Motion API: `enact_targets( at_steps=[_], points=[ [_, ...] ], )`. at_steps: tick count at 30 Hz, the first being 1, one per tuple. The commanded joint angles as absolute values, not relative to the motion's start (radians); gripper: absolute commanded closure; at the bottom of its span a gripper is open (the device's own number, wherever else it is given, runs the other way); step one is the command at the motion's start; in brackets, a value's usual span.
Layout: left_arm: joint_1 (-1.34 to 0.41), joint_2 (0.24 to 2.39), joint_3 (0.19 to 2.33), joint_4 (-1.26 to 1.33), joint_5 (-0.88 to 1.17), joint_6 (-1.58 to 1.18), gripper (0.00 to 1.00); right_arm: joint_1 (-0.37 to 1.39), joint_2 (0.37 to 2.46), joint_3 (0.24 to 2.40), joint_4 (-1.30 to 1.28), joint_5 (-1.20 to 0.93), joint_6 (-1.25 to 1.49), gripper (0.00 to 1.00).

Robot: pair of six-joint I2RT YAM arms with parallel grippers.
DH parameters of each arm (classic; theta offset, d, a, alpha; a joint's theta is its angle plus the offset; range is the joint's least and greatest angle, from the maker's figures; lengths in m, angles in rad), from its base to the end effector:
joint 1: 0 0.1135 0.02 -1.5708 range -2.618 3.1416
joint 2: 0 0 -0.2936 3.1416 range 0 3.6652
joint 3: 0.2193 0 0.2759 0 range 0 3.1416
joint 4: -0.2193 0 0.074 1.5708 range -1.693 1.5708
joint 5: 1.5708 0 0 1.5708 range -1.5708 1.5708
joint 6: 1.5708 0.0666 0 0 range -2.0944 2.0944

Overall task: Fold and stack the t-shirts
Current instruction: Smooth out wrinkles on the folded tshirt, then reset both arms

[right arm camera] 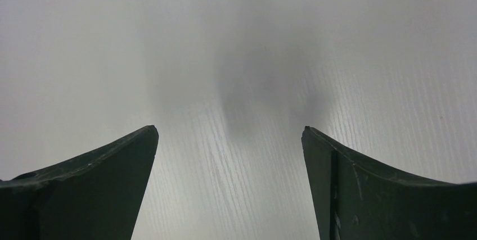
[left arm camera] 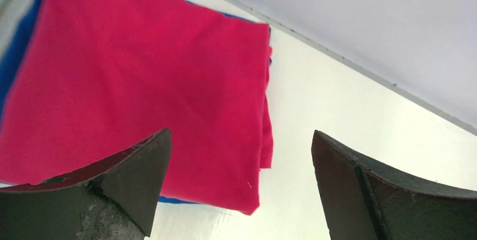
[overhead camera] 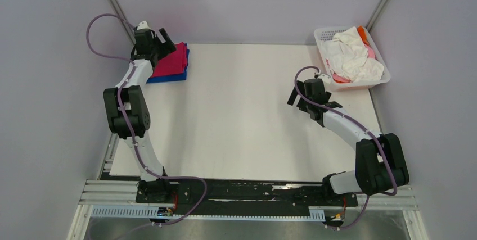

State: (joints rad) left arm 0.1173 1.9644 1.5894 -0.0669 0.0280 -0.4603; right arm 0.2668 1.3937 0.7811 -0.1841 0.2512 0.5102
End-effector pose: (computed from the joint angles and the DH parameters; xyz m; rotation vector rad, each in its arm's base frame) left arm 0.5288 0.0604 0.2817 -0.5584 1.9425 -0.2463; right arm 0.3130 0.0684 0.1977 0.4027 2.3026 0.0876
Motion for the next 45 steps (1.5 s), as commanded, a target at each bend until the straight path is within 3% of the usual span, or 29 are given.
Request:
enact_targets(
  at_steps=[1,8,26,32,38,45],
  points=[
    [0.114,1.990,1.569,-0.013,0.153,-0.534,0.00,0.263,1.384,0.806,-0.166,0.247,0.512,0.00],
    [0.112,2.058,1.509,0.041,0.281,-0.525,0.00,0.264,1.415,0.819,-0.166,0.234,0.512,0.00],
    [0.109,2.020,1.436,0.111,0.255,-0.515,0.00,0.263,1.397,0.813,-0.168,0.232,0.515,0.00],
    [0.102,1.823,1.400,0.066,0.250,-0.510,0.00,0.264,1.324,0.790,-0.168,0.242,0.524,0.00],
    [0.021,1.481,1.157,0.006,0.165,-0.528,0.00,0.263,1.224,0.731,-0.167,0.226,0.558,0.00],
    [-0.279,1.148,0.833,-0.057,-0.030,-0.533,0.00,0.263,1.035,0.618,-0.160,0.180,0.595,0.00]
  ],
)
